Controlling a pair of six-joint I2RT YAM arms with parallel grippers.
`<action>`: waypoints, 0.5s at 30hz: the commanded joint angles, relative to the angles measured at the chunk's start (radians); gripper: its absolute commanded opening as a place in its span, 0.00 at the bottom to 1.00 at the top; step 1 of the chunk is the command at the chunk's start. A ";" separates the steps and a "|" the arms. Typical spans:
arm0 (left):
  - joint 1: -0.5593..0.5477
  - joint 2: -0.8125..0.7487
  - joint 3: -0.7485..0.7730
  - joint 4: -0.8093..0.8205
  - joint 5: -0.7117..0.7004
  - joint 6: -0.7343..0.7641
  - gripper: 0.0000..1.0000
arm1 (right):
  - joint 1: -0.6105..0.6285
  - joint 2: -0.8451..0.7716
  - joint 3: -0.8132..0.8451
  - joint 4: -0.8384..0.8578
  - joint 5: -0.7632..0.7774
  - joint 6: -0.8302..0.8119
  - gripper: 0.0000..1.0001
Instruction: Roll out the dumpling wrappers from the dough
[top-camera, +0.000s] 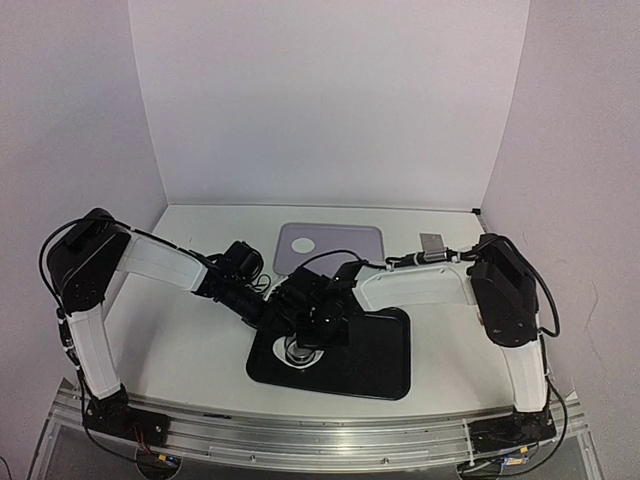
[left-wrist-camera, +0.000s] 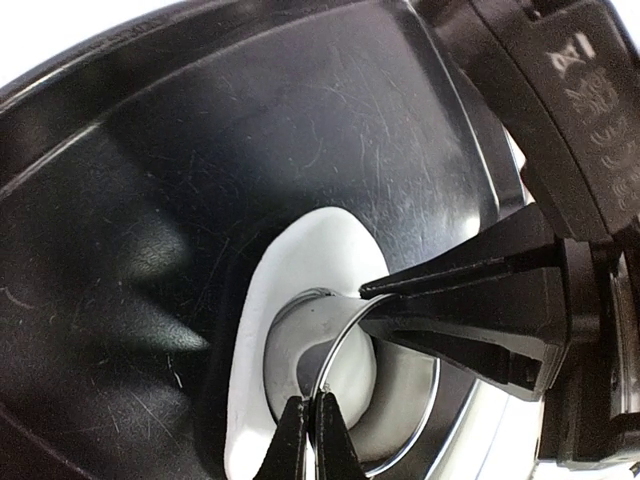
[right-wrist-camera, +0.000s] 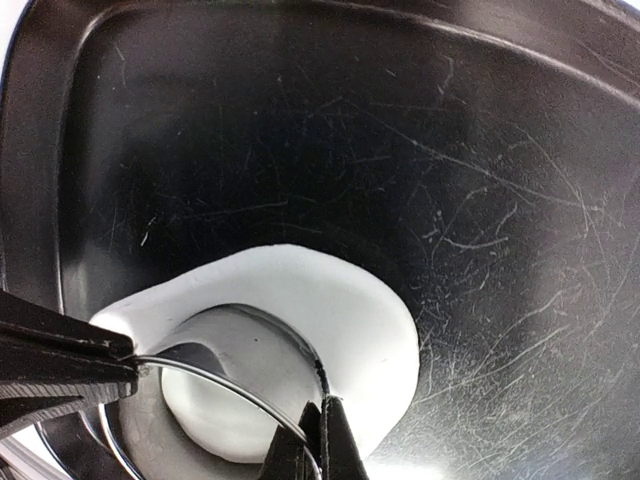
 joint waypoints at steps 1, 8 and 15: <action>-0.044 0.052 -0.098 -0.040 -0.112 0.014 0.00 | 0.020 0.100 -0.095 0.167 0.029 -0.009 0.00; -0.064 -0.014 -0.196 -0.060 -0.041 -0.035 0.00 | 0.092 0.083 -0.148 0.178 0.029 0.058 0.00; -0.056 -0.038 -0.076 -0.091 -0.054 0.004 0.00 | 0.057 0.038 -0.071 0.171 0.088 -0.031 0.00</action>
